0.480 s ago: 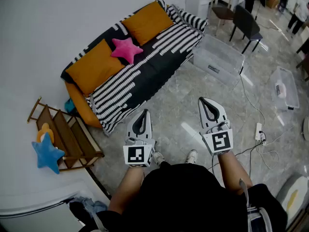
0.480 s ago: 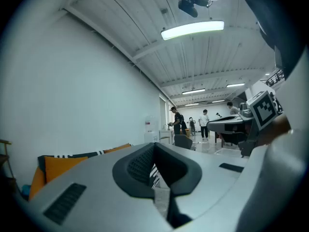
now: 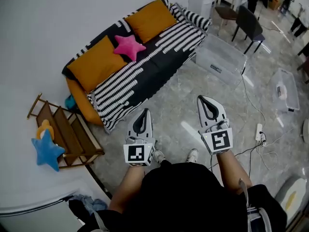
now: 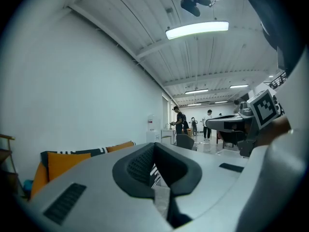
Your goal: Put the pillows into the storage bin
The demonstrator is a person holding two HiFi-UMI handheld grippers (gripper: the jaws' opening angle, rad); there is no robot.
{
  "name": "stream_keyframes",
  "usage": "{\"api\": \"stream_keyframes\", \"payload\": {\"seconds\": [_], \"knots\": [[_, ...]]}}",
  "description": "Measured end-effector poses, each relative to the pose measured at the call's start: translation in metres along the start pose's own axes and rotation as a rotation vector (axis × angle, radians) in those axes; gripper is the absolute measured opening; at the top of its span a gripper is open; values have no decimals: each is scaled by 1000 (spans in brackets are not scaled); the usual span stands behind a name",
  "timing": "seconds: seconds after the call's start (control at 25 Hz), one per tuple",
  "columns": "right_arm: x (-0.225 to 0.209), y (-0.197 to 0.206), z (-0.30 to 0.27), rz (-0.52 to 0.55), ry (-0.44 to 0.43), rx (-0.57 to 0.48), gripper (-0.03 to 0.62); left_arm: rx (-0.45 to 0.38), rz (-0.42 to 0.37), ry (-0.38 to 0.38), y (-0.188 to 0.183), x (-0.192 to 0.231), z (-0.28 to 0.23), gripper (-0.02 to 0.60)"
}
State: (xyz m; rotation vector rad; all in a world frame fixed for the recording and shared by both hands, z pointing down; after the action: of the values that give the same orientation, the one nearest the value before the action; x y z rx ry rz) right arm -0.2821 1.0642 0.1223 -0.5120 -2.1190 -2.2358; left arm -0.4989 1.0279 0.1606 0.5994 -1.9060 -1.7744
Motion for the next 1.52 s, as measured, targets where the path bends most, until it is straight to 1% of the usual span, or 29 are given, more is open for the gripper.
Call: {"api": "stream_keyframes", "payload": {"seconds": [0.12,0.24,0.32,0.48,0.6,0.68,0.72,0.8,0.88,0.96,1.04,1.12,1.2,1.24,1.28,1.32,1.36,1.52], "knots": [[17,-7,-13,27,-28,-33,14,-6,0,-8,-2,15,6,15],[37,-10,-23,48,-65,-20,14,-11,7,-8,-3,30,14,15],[50,-13,-34,69,-86,-43,15,-15,3,-17,-2,41,19,16],[79,-18,-56,90,-131,-25,15,7,7,-69,0,71,33,17],[102,-24,-72,96,-137,-54,15,31,14,-115,5,98,44,19],[116,-26,-83,85,-146,-62,15,38,17,-126,7,114,51,75],[123,-28,-89,83,-154,-62,26,39,19,-129,7,121,54,89],[138,-30,-101,85,-174,-64,79,38,21,-138,7,138,60,137],[155,-33,-114,92,-199,-74,119,39,31,-159,10,154,66,170],[168,-32,-124,92,-221,-64,181,51,47,-181,14,164,70,239],[175,-28,-134,47,-226,-19,268,63,54,-198,16,171,71,292],[180,-24,-148,22,-237,10,347,71,49,-216,16,180,67,324],[188,-17,-165,44,-264,25,431,79,43,-227,18,192,60,343],[192,-14,-175,57,-281,32,495,84,41,-231,19,198,56,352],[195,-10,-186,64,-297,37,543,89,40,-236,21,205,52,362],[197,-7,-197,66,-312,37,575,95,39,-241,23,212,47,369],[199,-4,-208,62,-326,39,598,101,38,-248,24,219,41,377],[194,7,-252,22,-373,69,598,126,28,-284,30,246,11,388]]}}
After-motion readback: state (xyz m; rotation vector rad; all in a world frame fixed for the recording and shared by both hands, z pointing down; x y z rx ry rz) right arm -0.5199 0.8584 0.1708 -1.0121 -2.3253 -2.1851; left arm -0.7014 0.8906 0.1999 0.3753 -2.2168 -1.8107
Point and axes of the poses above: the fingertips, and each gripper's own axes: z backward along the fingers, x to its left, y out of its underside, the point moved 5 cm from there along z, backward along the fingers, and after that the axes turned 3 degrees about z, right-handed, at the moved point
